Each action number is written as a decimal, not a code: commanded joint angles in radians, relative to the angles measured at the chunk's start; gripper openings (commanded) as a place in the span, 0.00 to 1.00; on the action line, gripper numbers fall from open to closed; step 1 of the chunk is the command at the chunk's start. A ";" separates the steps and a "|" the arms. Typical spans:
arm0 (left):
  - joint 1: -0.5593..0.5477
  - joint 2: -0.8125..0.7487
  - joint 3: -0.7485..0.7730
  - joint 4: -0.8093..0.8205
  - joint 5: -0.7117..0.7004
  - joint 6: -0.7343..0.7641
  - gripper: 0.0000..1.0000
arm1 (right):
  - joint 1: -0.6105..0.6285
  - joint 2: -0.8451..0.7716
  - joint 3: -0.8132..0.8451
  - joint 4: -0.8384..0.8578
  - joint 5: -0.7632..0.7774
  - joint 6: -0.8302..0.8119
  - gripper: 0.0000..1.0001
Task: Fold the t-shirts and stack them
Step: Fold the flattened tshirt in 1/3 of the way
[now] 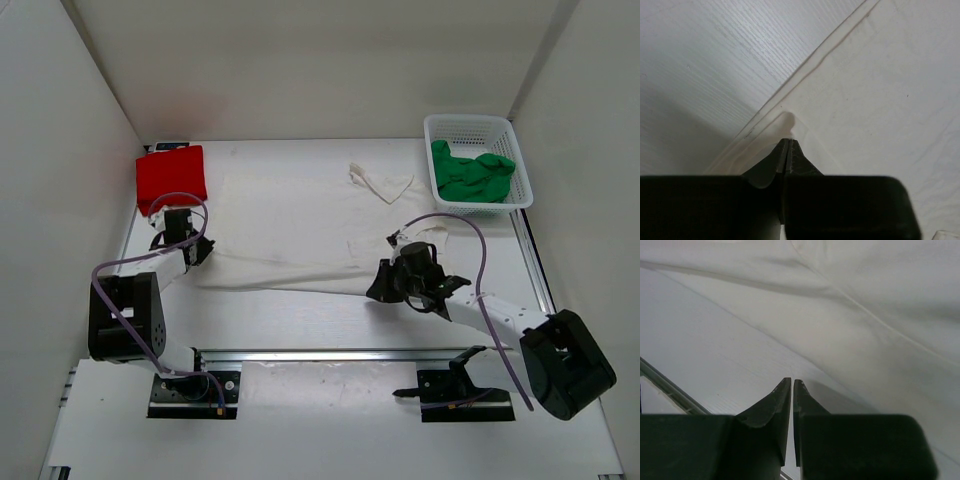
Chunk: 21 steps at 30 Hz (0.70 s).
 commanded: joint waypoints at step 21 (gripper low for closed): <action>0.011 -0.015 -0.007 -0.004 0.002 0.011 0.36 | -0.097 -0.040 0.007 0.060 0.010 0.032 0.22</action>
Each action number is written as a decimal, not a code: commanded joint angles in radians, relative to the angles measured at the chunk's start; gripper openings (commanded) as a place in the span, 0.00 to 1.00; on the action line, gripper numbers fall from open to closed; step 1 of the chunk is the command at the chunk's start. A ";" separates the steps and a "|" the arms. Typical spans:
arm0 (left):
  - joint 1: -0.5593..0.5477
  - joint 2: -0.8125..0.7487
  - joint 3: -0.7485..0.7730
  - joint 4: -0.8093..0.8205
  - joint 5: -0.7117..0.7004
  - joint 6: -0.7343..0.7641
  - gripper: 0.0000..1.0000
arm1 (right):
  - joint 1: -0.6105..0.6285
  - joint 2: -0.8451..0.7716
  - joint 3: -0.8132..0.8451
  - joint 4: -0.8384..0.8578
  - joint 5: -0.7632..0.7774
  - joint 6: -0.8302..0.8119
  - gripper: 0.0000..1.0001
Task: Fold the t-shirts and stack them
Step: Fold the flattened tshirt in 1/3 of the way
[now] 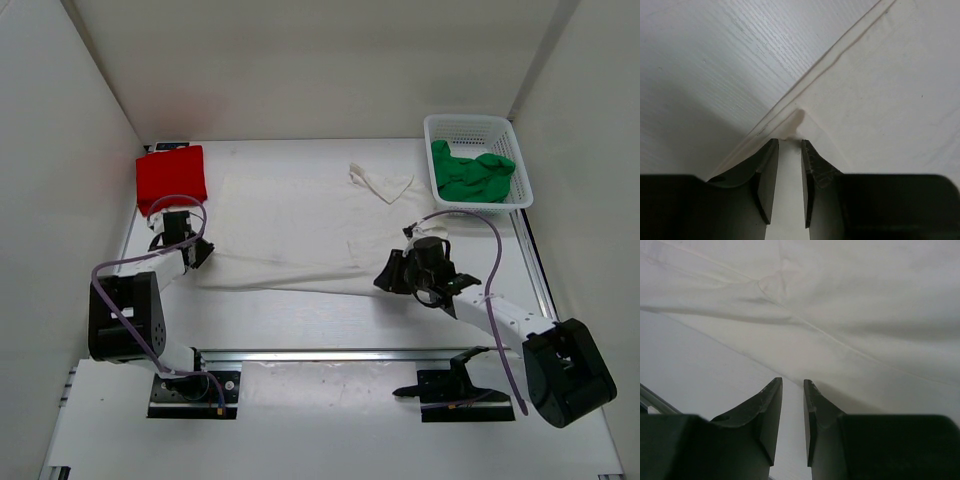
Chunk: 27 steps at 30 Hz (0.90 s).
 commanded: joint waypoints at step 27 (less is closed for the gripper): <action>-0.013 0.054 0.032 0.046 0.010 -0.038 0.24 | 0.057 -0.026 -0.025 0.089 -0.009 0.018 0.23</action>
